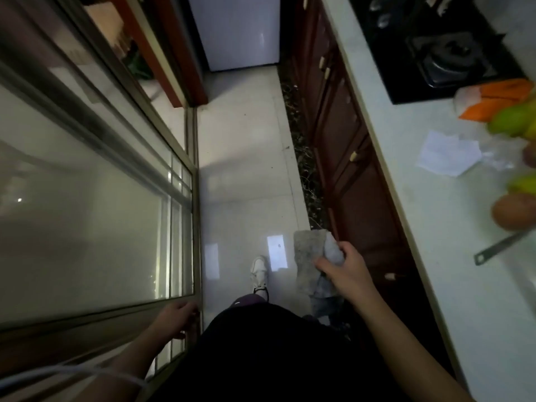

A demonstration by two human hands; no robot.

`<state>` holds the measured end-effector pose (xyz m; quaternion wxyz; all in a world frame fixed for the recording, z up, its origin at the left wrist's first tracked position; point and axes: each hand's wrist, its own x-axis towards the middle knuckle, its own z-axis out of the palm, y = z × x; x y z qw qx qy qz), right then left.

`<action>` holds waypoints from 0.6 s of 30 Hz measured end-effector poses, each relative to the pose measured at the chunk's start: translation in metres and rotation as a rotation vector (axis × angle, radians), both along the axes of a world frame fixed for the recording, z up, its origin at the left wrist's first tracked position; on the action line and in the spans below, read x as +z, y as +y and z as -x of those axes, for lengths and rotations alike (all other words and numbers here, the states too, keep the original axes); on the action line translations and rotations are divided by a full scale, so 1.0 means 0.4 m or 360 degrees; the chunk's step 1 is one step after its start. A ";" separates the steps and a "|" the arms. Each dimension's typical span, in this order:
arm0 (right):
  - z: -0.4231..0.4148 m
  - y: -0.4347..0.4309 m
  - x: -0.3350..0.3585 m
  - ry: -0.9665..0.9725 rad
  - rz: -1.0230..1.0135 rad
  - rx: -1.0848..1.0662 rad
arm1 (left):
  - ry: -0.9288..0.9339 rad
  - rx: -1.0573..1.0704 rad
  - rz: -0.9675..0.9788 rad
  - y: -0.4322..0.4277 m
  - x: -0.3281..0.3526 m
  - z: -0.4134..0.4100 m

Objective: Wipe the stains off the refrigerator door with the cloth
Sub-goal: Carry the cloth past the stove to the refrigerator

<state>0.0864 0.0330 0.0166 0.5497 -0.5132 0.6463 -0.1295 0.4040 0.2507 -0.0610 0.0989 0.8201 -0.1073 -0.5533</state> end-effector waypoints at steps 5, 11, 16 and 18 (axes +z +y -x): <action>-0.144 -0.162 -0.016 0.0063 0.0020 0.0147 | 0.0008 0.0343 0.0015 -0.085 -0.016 -0.110; -0.232 -0.357 0.006 0.0067 0.0057 0.0011 | 0.0045 0.0263 0.0137 -0.377 0.028 -0.234; -0.270 -0.560 -0.015 0.0098 0.0024 -0.0081 | 0.0076 0.0186 0.0331 -0.682 0.048 -0.292; -0.295 -0.654 -0.028 0.0123 0.0013 -0.0096 | 0.0083 0.0181 0.0362 -0.779 0.042 -0.315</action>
